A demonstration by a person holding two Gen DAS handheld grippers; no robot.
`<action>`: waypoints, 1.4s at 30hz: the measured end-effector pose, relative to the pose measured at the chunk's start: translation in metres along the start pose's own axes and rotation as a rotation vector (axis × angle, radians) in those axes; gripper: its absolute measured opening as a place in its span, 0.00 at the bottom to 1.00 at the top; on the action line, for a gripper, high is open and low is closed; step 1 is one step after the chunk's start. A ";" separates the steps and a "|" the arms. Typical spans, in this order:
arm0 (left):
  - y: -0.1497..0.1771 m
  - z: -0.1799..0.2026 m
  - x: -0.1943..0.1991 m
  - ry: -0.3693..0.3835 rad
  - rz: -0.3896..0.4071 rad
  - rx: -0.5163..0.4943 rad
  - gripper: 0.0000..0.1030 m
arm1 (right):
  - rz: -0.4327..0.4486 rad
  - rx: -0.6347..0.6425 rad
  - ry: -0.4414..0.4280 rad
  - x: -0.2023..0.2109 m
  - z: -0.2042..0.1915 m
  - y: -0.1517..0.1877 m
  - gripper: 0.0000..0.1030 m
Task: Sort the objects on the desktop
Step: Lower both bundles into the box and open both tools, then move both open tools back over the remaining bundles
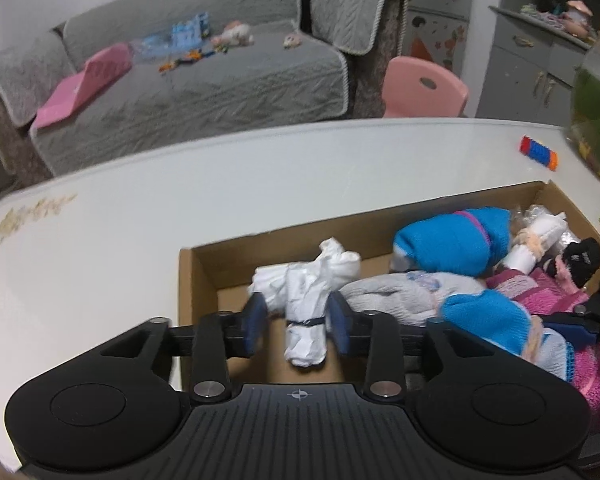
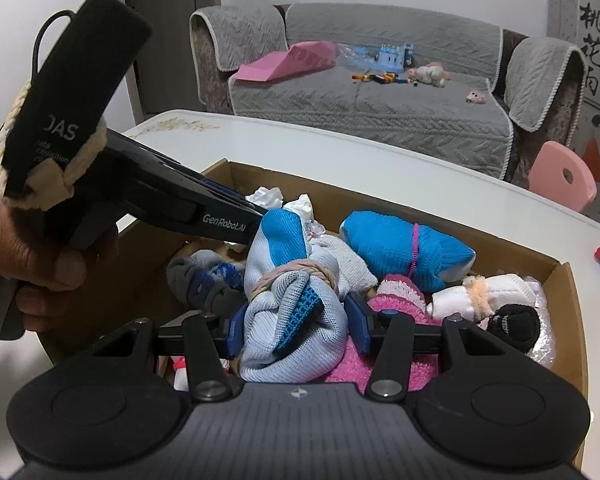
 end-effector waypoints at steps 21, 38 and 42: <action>0.046 -0.007 0.119 0.027 0.278 0.046 1.00 | 0.291 -0.028 -0.003 0.109 -0.001 0.022 0.92; 0.167 0.042 0.137 0.045 0.196 0.007 1.00 | 0.267 -0.076 -0.070 0.124 -0.044 0.111 0.95; 0.173 0.046 0.125 0.054 0.161 -0.004 1.00 | 0.264 -0.033 -0.057 0.119 -0.066 0.119 0.98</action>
Point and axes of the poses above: each gripper's, at about its wrist camera, not at the fingertips, and x roughly against the way its jaws point, z to its right, y to its underside, the point moved 5 cm from there along -x, roughly the way its jaws point, and after that the axes turned 4 degrees about -z, right-handed, at the moved point
